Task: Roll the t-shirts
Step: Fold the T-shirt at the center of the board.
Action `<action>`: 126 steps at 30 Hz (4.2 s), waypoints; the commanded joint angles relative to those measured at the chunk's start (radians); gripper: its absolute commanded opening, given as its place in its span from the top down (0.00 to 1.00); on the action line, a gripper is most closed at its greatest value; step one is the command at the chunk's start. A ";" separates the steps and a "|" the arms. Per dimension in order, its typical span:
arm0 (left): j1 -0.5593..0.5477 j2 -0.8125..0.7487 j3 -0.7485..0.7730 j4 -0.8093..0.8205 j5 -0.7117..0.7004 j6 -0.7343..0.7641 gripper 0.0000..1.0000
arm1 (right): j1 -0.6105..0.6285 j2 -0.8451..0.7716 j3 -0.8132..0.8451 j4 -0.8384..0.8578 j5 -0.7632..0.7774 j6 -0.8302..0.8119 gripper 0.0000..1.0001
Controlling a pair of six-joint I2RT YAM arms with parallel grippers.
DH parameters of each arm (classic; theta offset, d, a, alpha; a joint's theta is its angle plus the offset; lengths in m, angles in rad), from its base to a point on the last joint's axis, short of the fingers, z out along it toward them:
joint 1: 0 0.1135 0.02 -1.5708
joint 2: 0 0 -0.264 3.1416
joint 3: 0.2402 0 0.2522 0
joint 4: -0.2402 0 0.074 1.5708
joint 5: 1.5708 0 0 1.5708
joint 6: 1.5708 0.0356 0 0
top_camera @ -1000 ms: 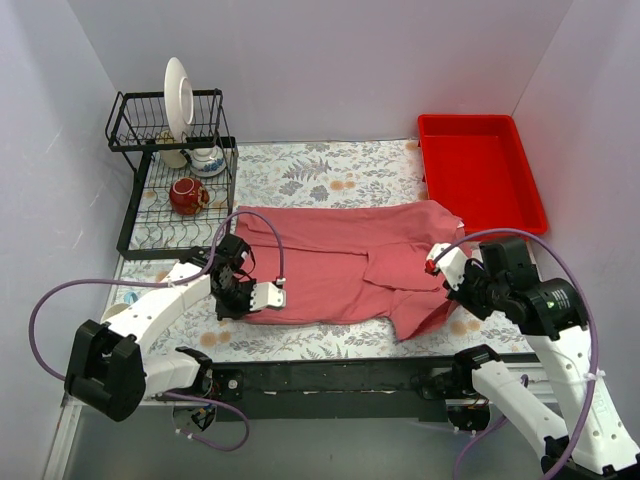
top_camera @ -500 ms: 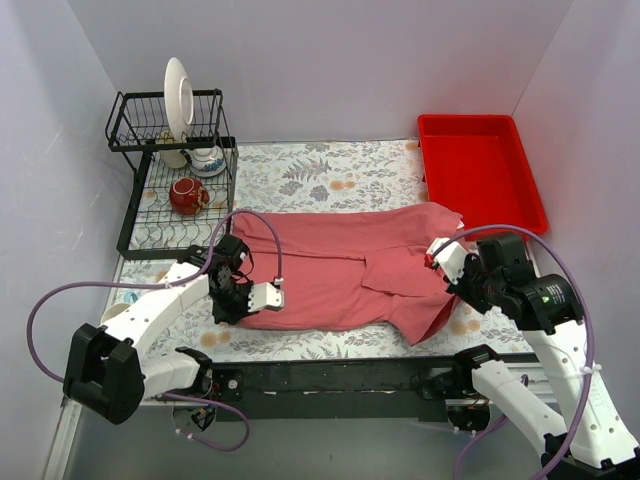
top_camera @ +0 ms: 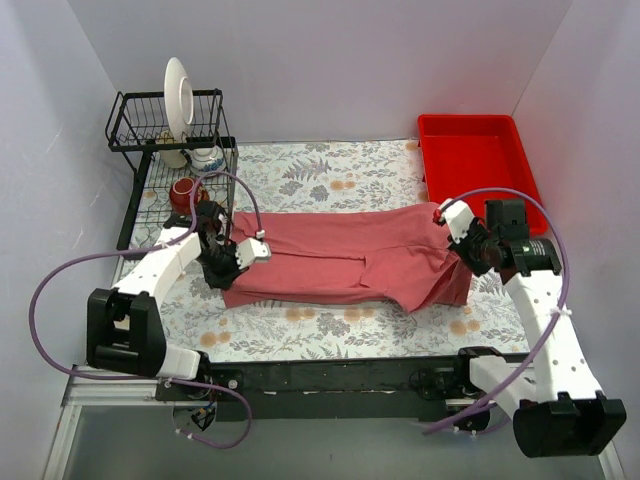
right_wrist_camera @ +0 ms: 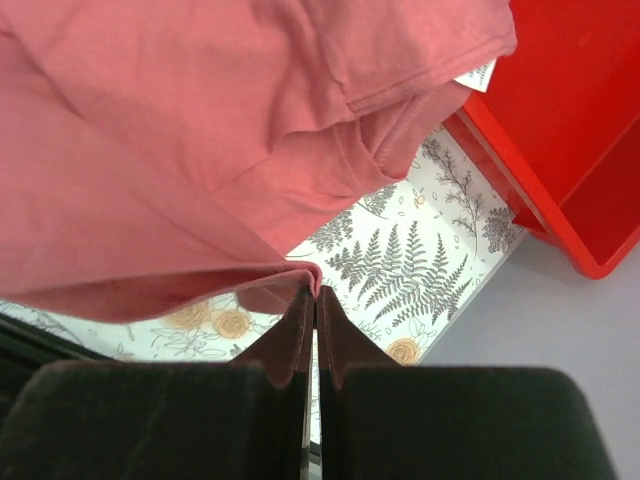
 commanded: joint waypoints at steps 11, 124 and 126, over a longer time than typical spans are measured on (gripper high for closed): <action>0.064 0.214 0.267 0.132 0.040 -0.048 1.00 | -0.169 0.251 0.102 0.226 -0.138 -0.059 0.99; -0.029 -0.034 -0.309 0.183 -0.074 -0.118 0.80 | -0.386 0.573 -0.114 -0.136 -0.188 -0.542 0.84; -0.026 -0.083 -0.318 0.163 -0.084 -0.096 0.80 | -0.396 0.533 -0.133 -0.166 -0.179 -0.567 0.86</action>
